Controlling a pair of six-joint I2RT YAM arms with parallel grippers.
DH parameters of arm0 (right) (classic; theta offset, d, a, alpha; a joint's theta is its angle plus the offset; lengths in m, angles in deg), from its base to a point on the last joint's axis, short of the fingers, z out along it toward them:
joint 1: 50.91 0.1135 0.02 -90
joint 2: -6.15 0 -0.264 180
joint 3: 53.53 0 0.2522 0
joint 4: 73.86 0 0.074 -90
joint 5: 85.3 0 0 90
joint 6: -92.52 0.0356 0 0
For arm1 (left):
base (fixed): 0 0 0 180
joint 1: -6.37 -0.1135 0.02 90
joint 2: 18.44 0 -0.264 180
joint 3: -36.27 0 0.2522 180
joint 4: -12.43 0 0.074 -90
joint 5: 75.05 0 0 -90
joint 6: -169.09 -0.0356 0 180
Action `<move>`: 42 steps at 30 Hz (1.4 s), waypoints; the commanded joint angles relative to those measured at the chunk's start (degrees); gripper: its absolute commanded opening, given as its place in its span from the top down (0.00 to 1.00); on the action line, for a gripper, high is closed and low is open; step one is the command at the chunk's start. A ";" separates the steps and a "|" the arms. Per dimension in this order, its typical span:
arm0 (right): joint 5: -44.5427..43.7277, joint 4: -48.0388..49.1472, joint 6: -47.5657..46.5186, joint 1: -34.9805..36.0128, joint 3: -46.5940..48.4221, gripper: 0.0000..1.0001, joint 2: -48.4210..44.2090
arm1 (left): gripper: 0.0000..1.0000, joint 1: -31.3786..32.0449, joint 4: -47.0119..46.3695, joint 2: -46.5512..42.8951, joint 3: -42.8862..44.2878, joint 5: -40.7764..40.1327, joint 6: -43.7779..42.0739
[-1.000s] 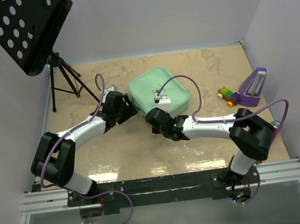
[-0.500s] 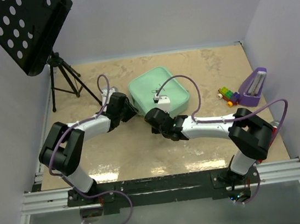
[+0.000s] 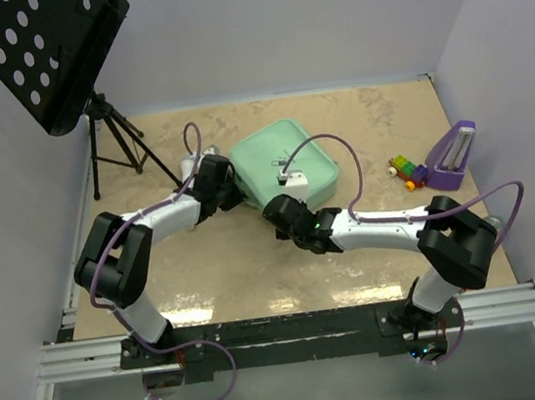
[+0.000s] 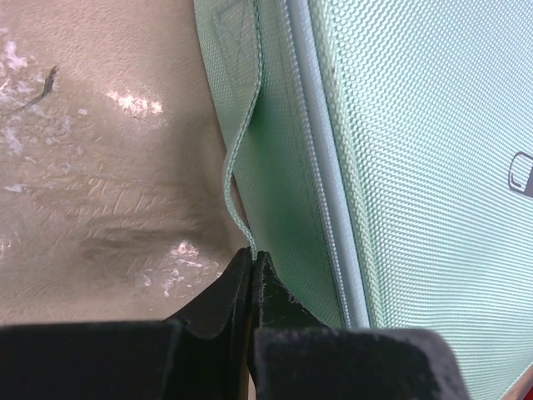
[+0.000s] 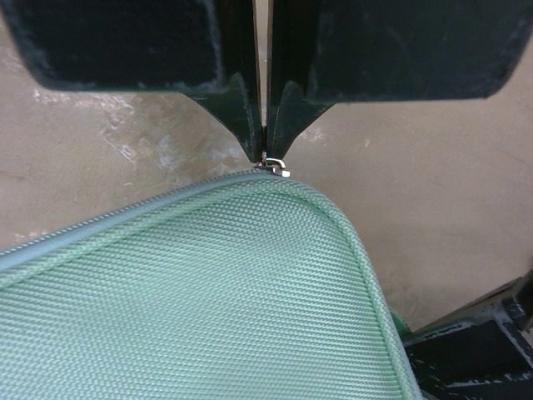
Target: Organize the medicine kit
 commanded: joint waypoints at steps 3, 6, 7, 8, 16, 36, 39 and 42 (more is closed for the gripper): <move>-3.22 -5.72 -3.76 -1.68 -5.63 1.00 -6.07 | 1.00 -4.34 5.25 2.02 4.25 -4.47 -6.99; -2.24 -5.36 -2.72 -2.56 -6.70 1.00 -6.60 | 1.00 -5.22 5.86 2.55 5.22 -4.21 -8.48; -1.98 -5.81 -2.01 -3.43 -6.78 1.00 -6.43 | 1.00 -5.40 6.30 2.81 5.57 -4.38 -9.01; -1.02 -5.64 -1.66 -4.83 -7.13 1.00 -6.25 | 1.00 -5.49 6.56 2.90 5.66 -4.56 -9.62; -1.00 -2.12 1.24 -15.92 -11.01 1.00 -12.49 | 1.00 -6.54 6.57 4.13 5.40 -3.94 -12.00; 2.16 -0.35 -5.17 -21.48 -10.48 1.00 -12.23 | 0.45 -7.68 9.90 2.74 9.97 0.36 -11.57; 1.71 -1.15 -3.59 -15.77 -9.95 1.00 -11.53 | 0.29 -7.68 11.83 -1.13 9.53 0.01 -9.99; 1.10 -1.42 -1.48 -10.75 -8.46 1.00 -9.25 | 0.24 -7.68 12.98 -6.04 7.60 0.27 -7.97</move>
